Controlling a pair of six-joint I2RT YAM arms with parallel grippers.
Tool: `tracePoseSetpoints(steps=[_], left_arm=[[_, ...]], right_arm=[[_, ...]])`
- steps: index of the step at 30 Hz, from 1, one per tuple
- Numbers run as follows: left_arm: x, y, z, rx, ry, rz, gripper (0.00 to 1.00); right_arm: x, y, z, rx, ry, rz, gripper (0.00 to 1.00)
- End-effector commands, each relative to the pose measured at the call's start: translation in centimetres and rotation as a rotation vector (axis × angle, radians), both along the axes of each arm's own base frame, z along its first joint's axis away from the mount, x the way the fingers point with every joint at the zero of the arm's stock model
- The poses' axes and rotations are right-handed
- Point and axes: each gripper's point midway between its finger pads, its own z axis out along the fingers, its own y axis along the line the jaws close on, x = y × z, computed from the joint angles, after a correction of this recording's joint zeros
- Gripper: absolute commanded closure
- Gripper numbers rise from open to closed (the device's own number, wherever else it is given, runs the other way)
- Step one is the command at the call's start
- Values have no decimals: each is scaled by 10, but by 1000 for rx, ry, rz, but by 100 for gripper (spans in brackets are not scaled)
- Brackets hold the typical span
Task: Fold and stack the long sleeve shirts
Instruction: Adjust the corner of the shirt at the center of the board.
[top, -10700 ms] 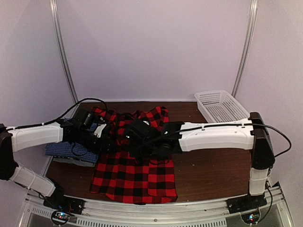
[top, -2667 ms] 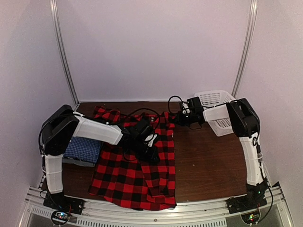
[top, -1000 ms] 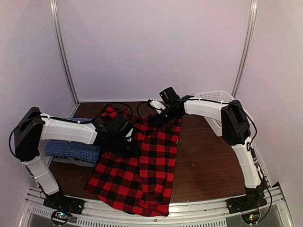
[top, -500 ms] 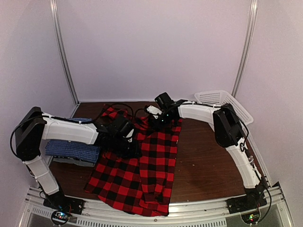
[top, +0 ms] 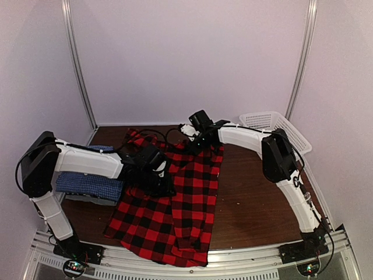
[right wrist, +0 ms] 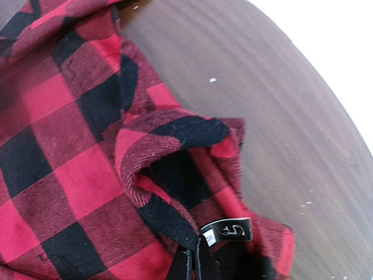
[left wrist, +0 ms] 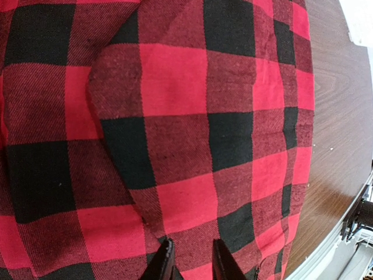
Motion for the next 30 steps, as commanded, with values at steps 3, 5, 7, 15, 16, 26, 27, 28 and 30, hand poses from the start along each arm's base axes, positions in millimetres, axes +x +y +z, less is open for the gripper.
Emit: tracePoseSetpoints(steps=[3, 5, 7, 15, 16, 26, 27, 28, 30], left_arm=[[6, -14, 4, -32, -25, -33, 77], [6, -14, 4, -30, -24, -34, 77], [6, -15, 3, -29, -24, -35, 76], [4, -13, 0, -24, -19, -36, 77], [4, -13, -1, -24, -19, -38, 77], [5, -14, -1, -31, -22, -35, 77], [5, -15, -1, -33, -22, -35, 77], [5, -15, -1, -35, -21, -36, 77], [5, -16, -1, -37, -21, -38, 77]], right_arm=[[32, -5, 29, -37, -171, -83, 100], [38, -8, 32, -55, -204, -92, 100], [43, -10, 34, -71, -233, -104, 100], [66, -21, 36, -122, -343, -169, 92], [69, -22, 38, -124, -356, -178, 87], [72, -21, 84, -47, -383, -190, 26], [65, -18, 85, -30, -352, -156, 23], [58, -14, 87, -15, -324, -122, 20], [45, -12, 85, -8, -267, -76, 17]])
